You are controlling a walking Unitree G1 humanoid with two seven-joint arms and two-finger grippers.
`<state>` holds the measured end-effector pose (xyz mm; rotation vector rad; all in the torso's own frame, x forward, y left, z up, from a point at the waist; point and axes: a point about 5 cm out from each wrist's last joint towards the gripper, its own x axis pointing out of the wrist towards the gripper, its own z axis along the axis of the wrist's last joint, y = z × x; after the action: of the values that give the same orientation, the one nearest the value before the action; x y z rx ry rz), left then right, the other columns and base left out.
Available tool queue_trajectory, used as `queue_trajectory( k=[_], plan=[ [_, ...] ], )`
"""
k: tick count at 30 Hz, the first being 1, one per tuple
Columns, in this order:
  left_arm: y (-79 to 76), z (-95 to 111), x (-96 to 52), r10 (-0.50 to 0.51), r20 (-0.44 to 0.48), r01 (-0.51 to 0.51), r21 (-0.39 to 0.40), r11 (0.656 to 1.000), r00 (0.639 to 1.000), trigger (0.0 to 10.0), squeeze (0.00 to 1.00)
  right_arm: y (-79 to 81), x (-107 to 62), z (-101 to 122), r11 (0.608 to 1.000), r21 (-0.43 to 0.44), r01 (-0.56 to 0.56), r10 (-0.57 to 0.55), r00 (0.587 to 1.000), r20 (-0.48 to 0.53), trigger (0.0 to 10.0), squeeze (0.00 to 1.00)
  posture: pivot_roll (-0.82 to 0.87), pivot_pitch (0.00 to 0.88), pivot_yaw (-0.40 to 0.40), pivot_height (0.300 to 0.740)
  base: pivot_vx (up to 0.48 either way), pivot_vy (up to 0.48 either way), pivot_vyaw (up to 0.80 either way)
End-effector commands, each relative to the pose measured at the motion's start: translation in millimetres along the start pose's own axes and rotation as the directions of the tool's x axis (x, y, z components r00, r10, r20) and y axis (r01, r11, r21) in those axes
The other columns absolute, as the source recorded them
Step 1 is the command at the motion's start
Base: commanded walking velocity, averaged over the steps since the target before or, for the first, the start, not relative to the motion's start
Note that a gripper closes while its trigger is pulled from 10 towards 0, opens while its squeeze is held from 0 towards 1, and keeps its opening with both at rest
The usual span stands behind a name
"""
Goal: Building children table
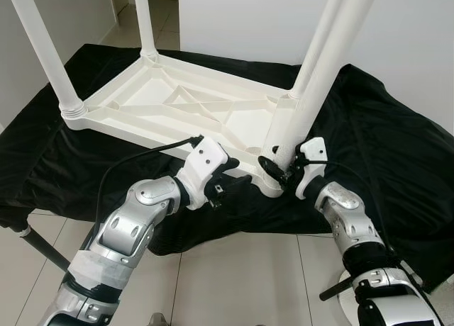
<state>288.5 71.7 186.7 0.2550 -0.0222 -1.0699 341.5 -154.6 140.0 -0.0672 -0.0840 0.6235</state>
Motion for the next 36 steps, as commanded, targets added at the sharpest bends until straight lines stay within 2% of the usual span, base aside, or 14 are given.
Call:
queue_trajectory(
  k=[1,2,5,6,8,11,17,18,19,21,24,27,31,36],
  plan=[
    [-1.4,0.6,0.5,-0.023,0.001,0.023,0.015,1.0,1.0,10.0,0.0,-0.8,-5.1,-9.4,1.0,0.004,0.03,-0.029,0.999,-0.032,0.0,0.0,0.04,0.019,-0.054,0.74,0.0,0.0,0.0],
    [-2.0,0.0,-0.1,-0.021,0.002,0.021,0.009,1.0,1.0,10.0,0.0,0.1,-7.0,-10.4,0.999,0.005,0.043,-0.043,0.998,-0.035,4.5,0.0,0.03,0.02,-0.052,0.74,0.0,0.0,0.0],
    [-2.5,0.0,-0.6,-0.02,0.005,0.02,0.004,1.0,1.0,10.0,0.0,0.7,-8.0,-10.9,0.999,0.008,0.05,-0.05,0.998,-0.035,4.5,0.0,0.03,0.02,-0.052,0.74,0.0,0.0,0.0],
    [-3.1,-0.9,-1.1,-0.021,0.005,0.021,0.001,1.0,1.0,10.0,0.0,1.1,-9.2,-11.1,0.998,0.008,0.069,-0.069,0.997,-0.035,10.0,0.0,0.03,0.016,-0.054,0.74,0.0,0.0,0.0],
    [-3.3,-2.7,-1.5,-0.021,0.002,0.021,-0.002,1.0,1.0,10.0,0.0,2.2,-9.7,-10.7,0.995,0.009,0.096,-0.096,0.995,-0.039,10.0,0.0,0.02,0.01,-0.052,0.74,0.0,0.0,0.0],
    [-1.1,-7.1,-1.3,-0.013,-0.009,0.013,-0.007,1.0,1.0,10.0,0.0,3.8,-8.4,-8.4,0.983,-0.038,0.178,-0.18,0.982,-0.052,10.0,0.0,0.02,0.001,-0.048,0.74,0.0,0.0,0.0],
    [4.2,-4.3,-1.8,0.0,-0.006,0.0,-0.007,1.0,1.0,10.0,0.0,17.2,-5.9,-2.7,0.931,0.059,0.361,-0.358,0.932,-0.06,10.0,0.0,0.02,0.007,-0.038,0.74,0.0,0.0,0.0],
    [4.1,-5.0,-2.2,0.0,-0.009,0.0,-0.006,1.0,1.0,10.0,0.0,23.1,-6.6,-3.2,0.927,0.051,0.373,-0.37,0.927,-0.056,10.0,0.0,0.02,0.007,-0.038,0.74,0.0,0.0,0.0],
    [3.8,-6.3,-2.5,-0.001,-0.015,0.001,-0.005,1.0,1.0,10.0,0.0,34.4,-8.0,-6.0,0.904,0.081,0.42,-0.416,0.907,-0.061,10.0,0.0,0.02,0.013,-0.041,0.74,0.0,0.0,0.0],
    [3.3,-6.6,-3.0,-0.004,-0.017,0.004,-0.003,1.0,1.0,10.0,0.0,40.9,-8.2,-8.8,0.877,0.096,0.472,-0.466,0.881,-0.077,10.0,0.0,0.02,0.012,-0.04,0.74,0.0,0.0,0.0],
    [3.2,-6.7,-3.2,-0.005,-0.017,0.005,-0.002,1.0,1.0,10.0,0.0,43.0,-8.5,-9.1,0.866,0.095,0.49,-0.484,0.871,-0.085,10.0,0.0,0.02,0.012,-0.04,0.74,0.0,0.0,0.0],
    [1.6,-8.3,-3.0,-0.007,-0.017,0.007,-0.008,1.0,1.0,10.0,0.0,63.7,-6.8,-10.9,0.785,0.152,0.601,-0.59,0.799,-0.113,10.0,0.0,0.02,0.014,-0.04,0.74,0.0,0.0,0.0],
    [0.6,-8.1,-2.0,-0.007,-0.016,0.007,-0.011,1.0,1.0,10.0,0.0,75.7,-4.1,-11.4,0.79,0.181,0.585,-0.571,0.811,-0.128,10.0,0.0,0.02,0.017,-0.039,0.74,0.0,0.0,0.0],
    [0.7,-8.2,-2.1,-0.007,-0.017,0.007,-0.011,1.0,1.0,10.0,0.0,74.7,-5.6,-10.3,0.791,0.184,0.583,-0.57,0.812,-0.125,10.0,0.0,0.02,0.022,-0.038,0.74,0.0,0.0,0.0]
  ],
)
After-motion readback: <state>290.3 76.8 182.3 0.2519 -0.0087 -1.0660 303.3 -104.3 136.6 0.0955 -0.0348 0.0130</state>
